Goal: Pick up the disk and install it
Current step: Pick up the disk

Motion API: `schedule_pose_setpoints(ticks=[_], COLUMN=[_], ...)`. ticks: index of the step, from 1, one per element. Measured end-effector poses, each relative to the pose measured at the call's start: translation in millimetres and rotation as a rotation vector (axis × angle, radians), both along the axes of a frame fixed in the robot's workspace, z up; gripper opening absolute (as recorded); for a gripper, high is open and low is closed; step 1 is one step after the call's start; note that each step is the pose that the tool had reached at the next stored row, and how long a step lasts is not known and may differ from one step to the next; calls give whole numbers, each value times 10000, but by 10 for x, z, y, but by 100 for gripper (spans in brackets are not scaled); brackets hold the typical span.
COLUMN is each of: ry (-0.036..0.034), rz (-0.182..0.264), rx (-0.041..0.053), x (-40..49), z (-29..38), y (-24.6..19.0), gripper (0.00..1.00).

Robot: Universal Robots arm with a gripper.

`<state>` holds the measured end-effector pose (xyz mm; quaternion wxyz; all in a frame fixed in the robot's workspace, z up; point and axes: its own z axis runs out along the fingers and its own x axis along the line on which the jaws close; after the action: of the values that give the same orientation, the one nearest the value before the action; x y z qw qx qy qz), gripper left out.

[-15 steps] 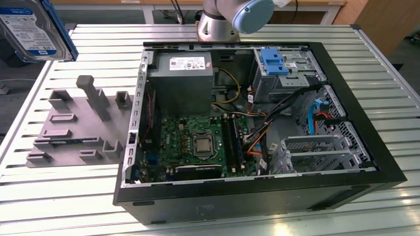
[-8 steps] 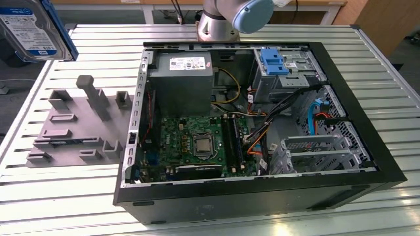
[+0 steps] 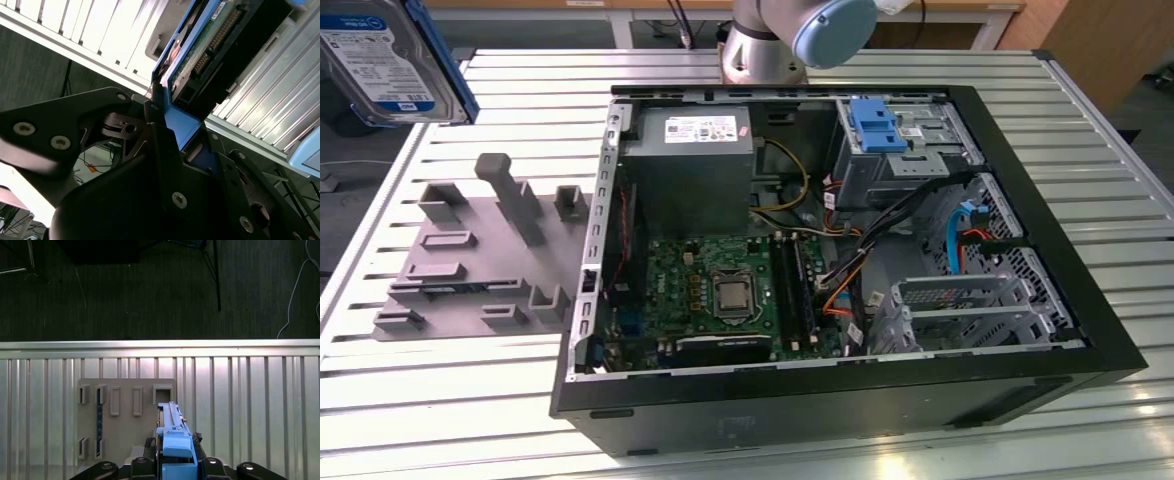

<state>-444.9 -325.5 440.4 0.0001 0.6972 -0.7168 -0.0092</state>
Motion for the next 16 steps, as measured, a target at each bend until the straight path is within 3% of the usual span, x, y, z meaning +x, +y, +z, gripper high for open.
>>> schedule_pose_setpoints(ticks=[16], ry=[0], rz=[0], rx=[0], x=[0], z=[2], y=[0], gripper=[36])
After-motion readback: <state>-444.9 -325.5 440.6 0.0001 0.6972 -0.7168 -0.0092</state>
